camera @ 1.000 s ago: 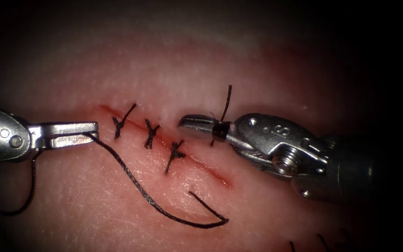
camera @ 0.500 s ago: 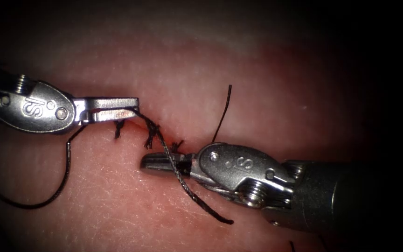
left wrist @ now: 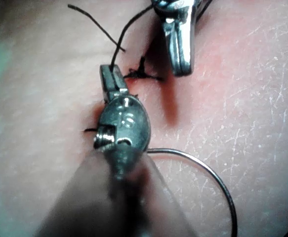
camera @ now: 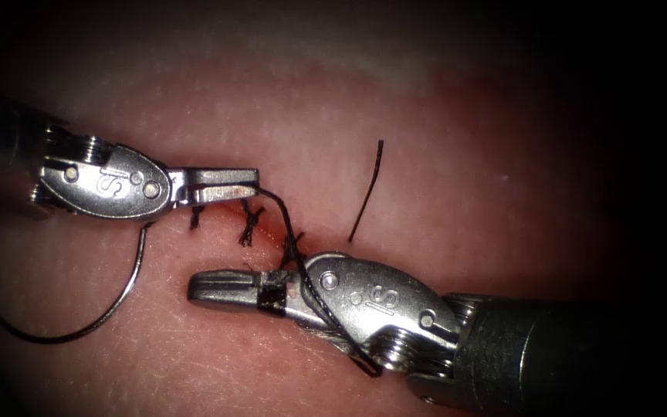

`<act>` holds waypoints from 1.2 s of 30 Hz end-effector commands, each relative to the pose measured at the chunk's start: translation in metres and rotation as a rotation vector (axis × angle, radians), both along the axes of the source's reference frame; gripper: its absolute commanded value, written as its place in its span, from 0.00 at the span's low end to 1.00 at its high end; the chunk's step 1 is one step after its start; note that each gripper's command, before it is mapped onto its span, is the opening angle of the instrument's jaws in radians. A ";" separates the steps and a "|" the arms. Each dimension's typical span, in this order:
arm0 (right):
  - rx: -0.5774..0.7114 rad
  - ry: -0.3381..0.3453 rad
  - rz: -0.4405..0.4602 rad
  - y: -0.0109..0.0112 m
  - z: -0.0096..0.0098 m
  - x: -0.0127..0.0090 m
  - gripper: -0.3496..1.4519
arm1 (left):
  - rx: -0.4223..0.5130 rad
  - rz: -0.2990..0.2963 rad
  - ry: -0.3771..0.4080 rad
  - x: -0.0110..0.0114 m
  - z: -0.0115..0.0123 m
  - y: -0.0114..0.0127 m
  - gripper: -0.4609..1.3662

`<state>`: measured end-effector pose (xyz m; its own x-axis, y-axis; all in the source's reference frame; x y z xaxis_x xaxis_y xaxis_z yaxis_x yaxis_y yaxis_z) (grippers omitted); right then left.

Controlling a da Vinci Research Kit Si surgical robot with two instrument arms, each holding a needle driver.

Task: Wound Closure
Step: Wrap the suture twice counter-clockwise around the right gripper

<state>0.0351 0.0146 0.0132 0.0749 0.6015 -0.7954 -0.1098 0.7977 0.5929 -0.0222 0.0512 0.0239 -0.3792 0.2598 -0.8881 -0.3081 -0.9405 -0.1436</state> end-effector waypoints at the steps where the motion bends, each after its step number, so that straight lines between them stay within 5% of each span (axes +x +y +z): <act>1: 0.000 0.010 0.044 0.0007 -0.0005 -0.0004 0.00 | 0.007 0.007 -0.012 -0.0003 0.0003 -0.0005 0.06; 8: -0.036 -0.009 0.204 0.0030 -0.0017 -0.0018 0.00 | 0.011 0.008 -0.014 -0.0008 -0.0004 -0.0015 0.06; 10: -0.037 -0.019 0.225 0.0032 -0.0018 -0.0020 0.27 | 0.011 0.008 -0.014 -0.0009 -0.0006 -0.0019 0.06; 11: -0.037 -0.041 0.247 0.0035 -0.0018 -0.0020 0.49 | 0.010 0.006 -0.016 -0.0010 -0.0010 -0.0022 0.06; 15: -0.046 -0.089 0.291 0.0039 -0.0016 -0.0019 0.69 | 0.007 0.001 -0.019 -0.0013 -0.0021 -0.0034 0.06; 22: -0.051 -0.174 0.359 0.0044 -0.0009 -0.0023 0.73 | 0.000 -0.010 -0.031 -0.0018 -0.0040 -0.0053 0.06; 30: 0.004 -0.376 0.283 0.0043 0.0003 -0.0031 0.45 | 0.001 -0.011 -0.034 -0.0020 -0.0057 -0.0066 0.06; 36: 0.022 -0.458 0.225 0.0038 0.0020 -0.0038 0.44 | 0.007 -0.014 -0.036 -0.0018 -0.0068 -0.0065 0.06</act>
<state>0.0312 0.0182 0.0155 0.2876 0.6608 -0.6933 -0.5253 0.7141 0.4627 -0.0239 0.0447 0.0170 -0.3424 0.2719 -0.8993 -0.3186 -0.9341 -0.1611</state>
